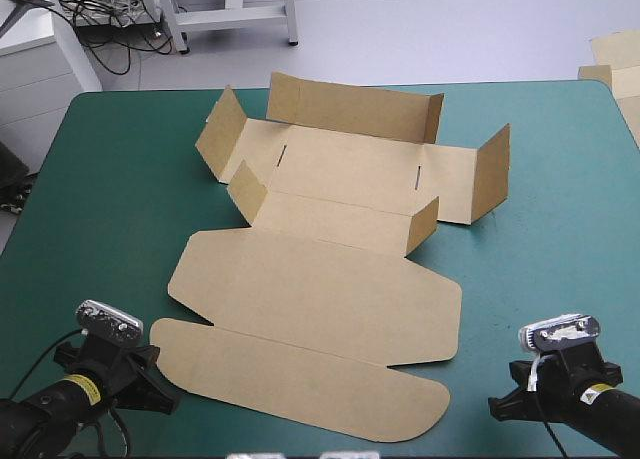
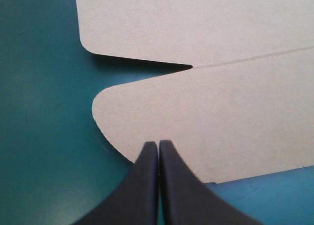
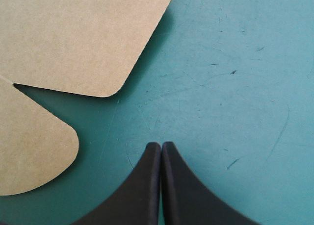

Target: Fold the box

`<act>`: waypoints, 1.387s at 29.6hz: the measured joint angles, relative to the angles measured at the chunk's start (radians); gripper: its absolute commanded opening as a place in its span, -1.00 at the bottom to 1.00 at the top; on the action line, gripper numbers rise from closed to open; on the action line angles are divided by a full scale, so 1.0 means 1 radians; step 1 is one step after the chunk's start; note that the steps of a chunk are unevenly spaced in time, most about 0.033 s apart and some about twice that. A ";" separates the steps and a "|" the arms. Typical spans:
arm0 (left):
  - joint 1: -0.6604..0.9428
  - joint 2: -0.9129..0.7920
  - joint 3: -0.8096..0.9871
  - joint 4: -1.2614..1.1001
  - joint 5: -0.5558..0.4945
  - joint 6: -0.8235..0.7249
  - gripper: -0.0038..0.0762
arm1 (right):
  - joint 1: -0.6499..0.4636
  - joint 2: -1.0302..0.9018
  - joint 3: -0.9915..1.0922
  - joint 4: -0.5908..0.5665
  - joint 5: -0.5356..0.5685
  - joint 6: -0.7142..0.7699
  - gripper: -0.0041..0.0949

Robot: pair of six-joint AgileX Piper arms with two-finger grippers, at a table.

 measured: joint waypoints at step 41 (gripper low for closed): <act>0.000 0.000 0.000 0.000 0.000 0.000 -0.93 | 0.000 0.000 0.000 0.015 -0.010 0.025 0.45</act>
